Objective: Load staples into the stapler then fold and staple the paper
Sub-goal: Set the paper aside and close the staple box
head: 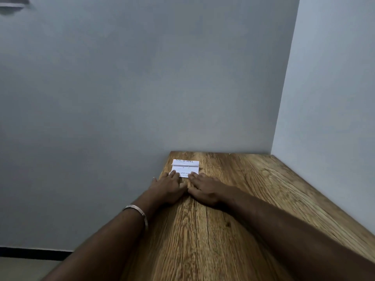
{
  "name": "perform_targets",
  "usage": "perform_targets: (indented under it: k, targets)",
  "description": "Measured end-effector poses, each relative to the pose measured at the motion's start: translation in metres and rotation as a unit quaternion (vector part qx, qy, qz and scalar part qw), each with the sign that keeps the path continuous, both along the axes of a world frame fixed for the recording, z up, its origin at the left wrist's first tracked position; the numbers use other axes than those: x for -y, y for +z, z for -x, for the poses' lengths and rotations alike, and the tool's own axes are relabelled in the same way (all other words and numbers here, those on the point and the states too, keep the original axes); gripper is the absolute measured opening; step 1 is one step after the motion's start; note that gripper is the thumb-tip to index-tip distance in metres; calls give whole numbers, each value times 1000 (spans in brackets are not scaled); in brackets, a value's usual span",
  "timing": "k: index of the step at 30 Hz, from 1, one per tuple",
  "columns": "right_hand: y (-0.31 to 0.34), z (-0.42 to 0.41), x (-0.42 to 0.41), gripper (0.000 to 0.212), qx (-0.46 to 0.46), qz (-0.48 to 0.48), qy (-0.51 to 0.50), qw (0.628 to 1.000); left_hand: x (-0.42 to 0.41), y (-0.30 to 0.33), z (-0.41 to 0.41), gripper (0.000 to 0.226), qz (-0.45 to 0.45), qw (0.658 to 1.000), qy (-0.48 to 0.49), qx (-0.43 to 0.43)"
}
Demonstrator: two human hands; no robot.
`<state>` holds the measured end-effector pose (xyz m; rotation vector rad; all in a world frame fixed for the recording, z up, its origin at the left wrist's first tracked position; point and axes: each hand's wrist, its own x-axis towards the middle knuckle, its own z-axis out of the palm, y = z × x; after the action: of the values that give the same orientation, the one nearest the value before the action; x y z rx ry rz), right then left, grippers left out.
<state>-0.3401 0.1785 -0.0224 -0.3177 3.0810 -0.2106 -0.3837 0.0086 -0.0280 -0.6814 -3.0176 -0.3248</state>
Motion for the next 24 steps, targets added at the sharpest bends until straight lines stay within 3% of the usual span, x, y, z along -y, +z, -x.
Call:
perform_targets:
  k: [9,17,20,24]
  targets:
    - [-4,17,-4,75,-21,-7,-3,1000,-5,-7,19,62,-18,1000,22,-8]
    - [-4,6,0,91,-91,2,-52,994,-4,-7,12,82,-60,997,41,-9]
    - [-7,-3,5,94,-114,-24,-100,988,-1,-7,-3,70,-71,995,57,-49]
    - [-12,-19,6,78,-84,-3,-114,990,6,-8,-28,43,-45,998,31,-39]
